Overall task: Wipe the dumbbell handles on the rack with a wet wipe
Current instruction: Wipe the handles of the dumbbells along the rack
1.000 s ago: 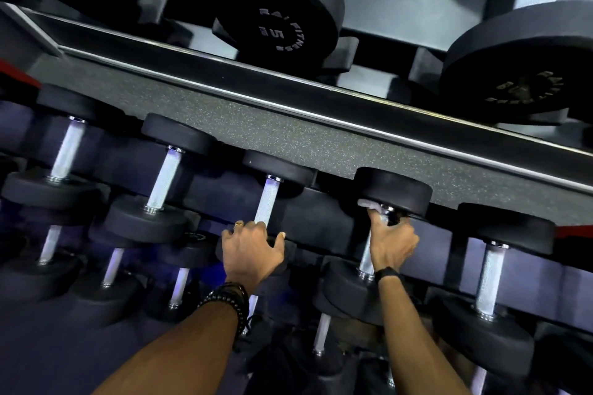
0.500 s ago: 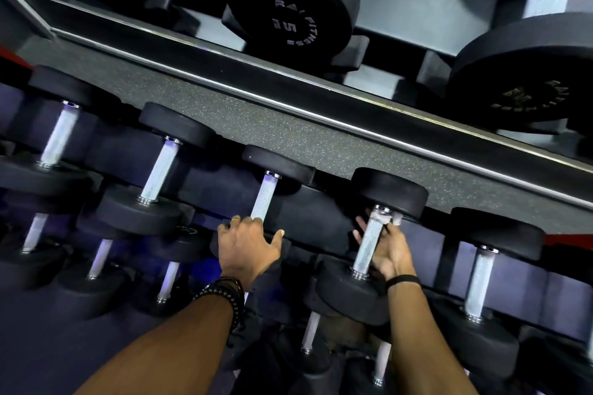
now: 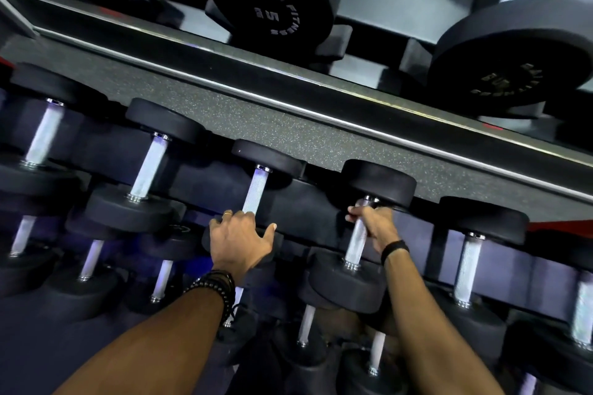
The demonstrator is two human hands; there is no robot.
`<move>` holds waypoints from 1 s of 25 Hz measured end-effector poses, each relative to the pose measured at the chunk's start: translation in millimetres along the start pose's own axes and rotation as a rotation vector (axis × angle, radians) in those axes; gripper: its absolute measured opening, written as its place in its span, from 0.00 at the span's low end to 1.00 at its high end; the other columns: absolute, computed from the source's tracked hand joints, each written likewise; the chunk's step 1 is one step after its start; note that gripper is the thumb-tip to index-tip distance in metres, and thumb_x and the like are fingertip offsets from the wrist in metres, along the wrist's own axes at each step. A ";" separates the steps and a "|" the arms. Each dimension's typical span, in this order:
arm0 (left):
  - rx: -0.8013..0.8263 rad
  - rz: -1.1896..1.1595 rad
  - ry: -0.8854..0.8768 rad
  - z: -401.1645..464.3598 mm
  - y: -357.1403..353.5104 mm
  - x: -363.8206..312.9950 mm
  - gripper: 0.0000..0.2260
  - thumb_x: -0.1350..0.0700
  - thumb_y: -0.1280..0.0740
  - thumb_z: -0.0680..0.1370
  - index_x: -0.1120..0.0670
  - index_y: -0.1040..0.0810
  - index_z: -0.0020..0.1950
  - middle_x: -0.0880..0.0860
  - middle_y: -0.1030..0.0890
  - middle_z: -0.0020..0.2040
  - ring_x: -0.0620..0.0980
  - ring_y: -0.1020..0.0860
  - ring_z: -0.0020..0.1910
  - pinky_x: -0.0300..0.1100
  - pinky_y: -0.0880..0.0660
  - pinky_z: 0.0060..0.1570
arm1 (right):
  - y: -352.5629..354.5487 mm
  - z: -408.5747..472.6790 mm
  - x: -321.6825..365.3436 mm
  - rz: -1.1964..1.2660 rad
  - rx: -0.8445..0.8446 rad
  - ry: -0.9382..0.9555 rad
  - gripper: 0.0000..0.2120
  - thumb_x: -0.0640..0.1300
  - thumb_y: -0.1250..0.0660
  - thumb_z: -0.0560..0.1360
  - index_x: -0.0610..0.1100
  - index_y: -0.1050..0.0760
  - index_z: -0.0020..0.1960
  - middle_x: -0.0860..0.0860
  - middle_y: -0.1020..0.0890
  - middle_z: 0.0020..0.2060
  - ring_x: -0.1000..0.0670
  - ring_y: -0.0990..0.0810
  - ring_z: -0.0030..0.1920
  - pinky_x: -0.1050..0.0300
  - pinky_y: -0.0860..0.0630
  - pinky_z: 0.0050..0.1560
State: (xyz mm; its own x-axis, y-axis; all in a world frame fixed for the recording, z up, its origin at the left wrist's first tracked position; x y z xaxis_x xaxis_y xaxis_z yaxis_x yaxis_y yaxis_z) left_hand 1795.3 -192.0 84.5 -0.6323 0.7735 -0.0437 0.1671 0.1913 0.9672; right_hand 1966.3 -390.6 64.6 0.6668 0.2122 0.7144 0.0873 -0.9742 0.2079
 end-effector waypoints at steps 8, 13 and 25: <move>-0.037 -0.027 -0.069 0.8 -1.1 0.3 0.24 0.33 0.37 0.72 0.53 0.19 0.42 0.52 0.17 0.42 0.55 0.22 0.49 0.50 0.28 0.48 | 50.5 -59.9 -51.3 -0.680 -0.146 0.433 0.08 0.38 0.33 0.75 0.40 0.17 0.41 0.43 0.15 0.36 0.47 0.17 0.42 0.55 0.27 0.42; -0.071 -0.022 -0.320 -8.1 0.0 9.4 0.25 0.31 0.40 0.69 0.50 0.19 0.46 0.54 0.17 0.44 0.56 0.24 0.50 0.52 0.32 0.50 | 97.6 -112.9 -49.7 -0.256 -0.132 0.422 0.08 0.31 0.33 0.74 0.42 0.18 0.48 0.46 0.15 0.45 0.49 0.18 0.46 0.56 0.22 0.52; 0.232 -0.271 -0.777 -100.5 13.1 -104.9 0.40 0.31 0.48 0.69 0.51 0.35 0.76 0.54 0.38 0.78 0.55 0.37 0.75 0.51 0.40 0.71 | 212.8 -177.4 -44.6 0.074 -0.429 0.442 0.20 0.23 0.42 0.70 0.47 0.28 0.45 0.43 0.21 0.44 0.49 0.22 0.42 0.61 0.25 0.44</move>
State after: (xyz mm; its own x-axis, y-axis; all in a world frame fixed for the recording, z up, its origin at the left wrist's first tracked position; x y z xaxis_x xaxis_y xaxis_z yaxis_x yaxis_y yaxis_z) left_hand 1787.8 -331.4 126.9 0.0112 0.8617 -0.5073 0.2889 0.4829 0.8266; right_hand 1823.8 -593.9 195.5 0.2820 0.2460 0.9273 -0.3144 -0.8895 0.3316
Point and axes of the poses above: each hand's wrist, its own z-axis towards the middle knuckle, its own y-axis out of the back of the hand, x = y × z, the point moved 1 cm from there along z, towards the middle knuckle
